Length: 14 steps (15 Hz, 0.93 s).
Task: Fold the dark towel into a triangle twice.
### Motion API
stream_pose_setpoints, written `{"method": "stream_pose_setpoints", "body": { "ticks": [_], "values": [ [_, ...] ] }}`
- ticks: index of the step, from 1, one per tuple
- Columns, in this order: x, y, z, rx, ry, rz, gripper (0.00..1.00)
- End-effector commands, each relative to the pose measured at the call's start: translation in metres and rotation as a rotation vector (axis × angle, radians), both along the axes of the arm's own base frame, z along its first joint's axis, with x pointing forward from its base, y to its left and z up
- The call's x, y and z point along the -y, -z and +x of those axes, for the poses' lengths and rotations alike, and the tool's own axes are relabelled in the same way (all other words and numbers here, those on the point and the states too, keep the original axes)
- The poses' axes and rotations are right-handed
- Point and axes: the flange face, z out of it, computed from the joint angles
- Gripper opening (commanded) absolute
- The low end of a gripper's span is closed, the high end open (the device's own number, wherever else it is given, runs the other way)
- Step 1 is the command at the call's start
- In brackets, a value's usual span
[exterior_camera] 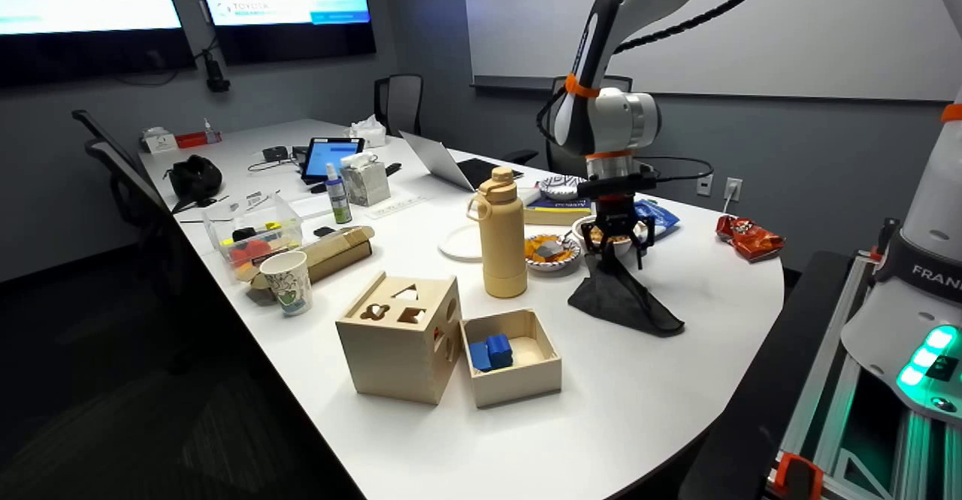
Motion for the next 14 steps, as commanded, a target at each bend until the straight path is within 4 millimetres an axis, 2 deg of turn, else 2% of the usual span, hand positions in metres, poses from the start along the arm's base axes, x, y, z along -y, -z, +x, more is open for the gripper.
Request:
{"method": "stream_pose_setpoints", "body": {
  "ticks": [1,5,14],
  "values": [
    [-0.003,-0.007,0.002,0.015,0.01,-0.04,0.99],
    [-0.009,-0.028,-0.005,0.055,0.012,-0.035,1.0],
    [-0.044,-0.112,-0.048,0.169,-0.067,0.04,1.0]
  ]
}}
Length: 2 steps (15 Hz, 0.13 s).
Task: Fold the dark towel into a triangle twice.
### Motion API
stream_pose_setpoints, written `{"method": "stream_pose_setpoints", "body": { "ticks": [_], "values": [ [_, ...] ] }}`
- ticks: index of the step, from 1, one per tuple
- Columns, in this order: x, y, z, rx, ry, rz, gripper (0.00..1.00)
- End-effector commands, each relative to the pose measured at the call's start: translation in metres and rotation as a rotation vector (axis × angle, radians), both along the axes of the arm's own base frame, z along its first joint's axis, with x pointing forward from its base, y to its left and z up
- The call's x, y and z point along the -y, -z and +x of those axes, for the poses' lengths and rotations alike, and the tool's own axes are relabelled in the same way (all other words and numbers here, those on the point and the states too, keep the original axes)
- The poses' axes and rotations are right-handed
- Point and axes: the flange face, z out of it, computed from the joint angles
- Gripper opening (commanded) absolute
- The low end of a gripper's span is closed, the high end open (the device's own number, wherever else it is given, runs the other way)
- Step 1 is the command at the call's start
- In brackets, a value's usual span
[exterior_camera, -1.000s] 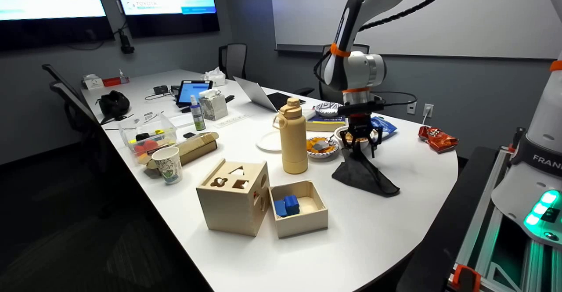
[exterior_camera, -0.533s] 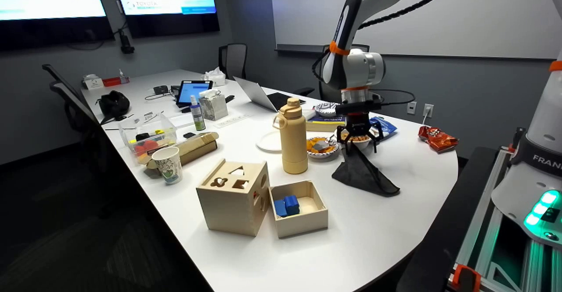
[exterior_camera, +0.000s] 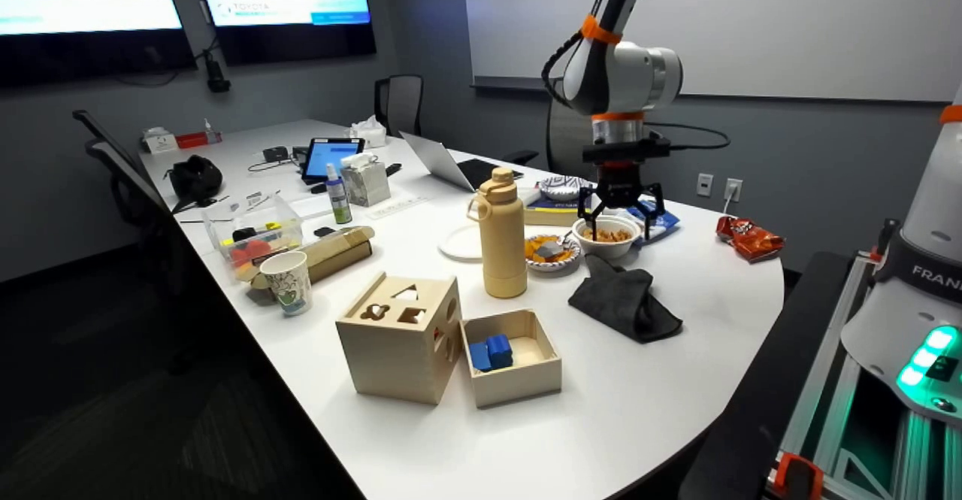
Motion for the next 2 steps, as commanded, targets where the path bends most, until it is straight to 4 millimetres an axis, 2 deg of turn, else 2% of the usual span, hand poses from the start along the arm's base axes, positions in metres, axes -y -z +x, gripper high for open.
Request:
{"method": "stream_pose_setpoints", "body": {
  "ticks": [1,2],
  "values": [
    [-0.0196,-0.0413,-0.0271,0.069,-0.06,0.024,1.0],
    [-0.0226,-0.048,-0.0295,0.079,-0.076,0.023,1.0]
  ]
}}
